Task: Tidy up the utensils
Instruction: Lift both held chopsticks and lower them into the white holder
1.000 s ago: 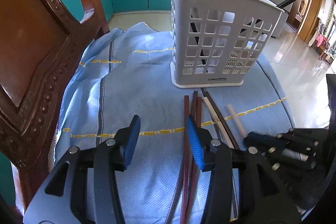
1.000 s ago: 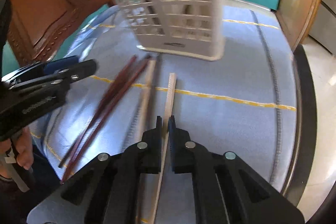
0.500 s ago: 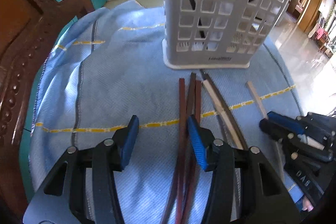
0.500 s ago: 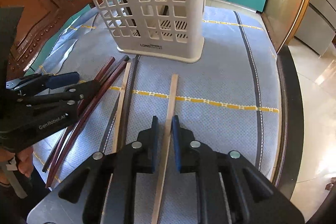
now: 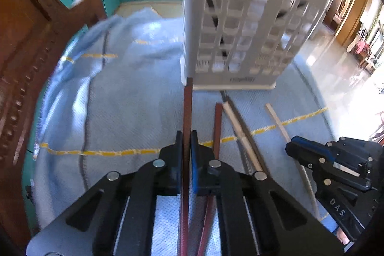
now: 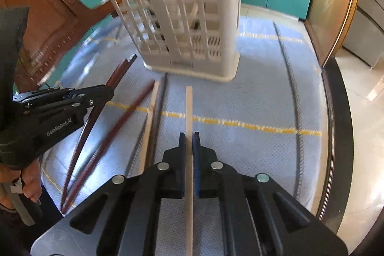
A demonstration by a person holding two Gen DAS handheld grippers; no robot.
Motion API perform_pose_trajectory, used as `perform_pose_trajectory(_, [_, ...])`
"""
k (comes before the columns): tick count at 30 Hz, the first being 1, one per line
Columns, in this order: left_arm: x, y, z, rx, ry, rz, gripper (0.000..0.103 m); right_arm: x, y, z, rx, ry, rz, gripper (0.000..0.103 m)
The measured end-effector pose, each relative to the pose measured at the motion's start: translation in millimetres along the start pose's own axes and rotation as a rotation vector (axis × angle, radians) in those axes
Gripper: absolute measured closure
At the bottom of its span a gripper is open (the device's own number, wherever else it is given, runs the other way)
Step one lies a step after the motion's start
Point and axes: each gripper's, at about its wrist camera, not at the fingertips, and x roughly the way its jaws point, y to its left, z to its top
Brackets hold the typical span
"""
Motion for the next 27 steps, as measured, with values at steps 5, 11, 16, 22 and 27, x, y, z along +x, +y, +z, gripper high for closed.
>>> perform_pose_trajectory(5, [-43.0,-1.3,1.3,0.014,-0.103,-0.031,0.096,-46.3,-3.4,5.6,-0.031,-0.146,0.049,0.097])
perform_pose_trajectory(11, [-64.3,-3.9,-8.3,0.062,-0.149,-0.061,0.096,-59.1,-16.9,-0.9,-0.005,-0.166,0.041,0.097])
perform_pose_trajectory(16, [-69.6,4.7,-8.8,0.039,-0.152,-0.051,0.096,-67.3,-21.5,1.7,0.017,-0.19,0.064,0.097])
perform_pose_trajectory(22, [-127.5,0.3,-7.3,0.057,-0.276,-0.096,0.096,-121.9,-27.7,-0.9,0.028,-0.321,0.137,0.097])
perform_pose_trajectory(27, [-191.7,-6.5,3.8,0.092,-0.421,-0.121,0.096,-179.9,-28.3,13.7,0.034,-0.449,0.176,0.097])
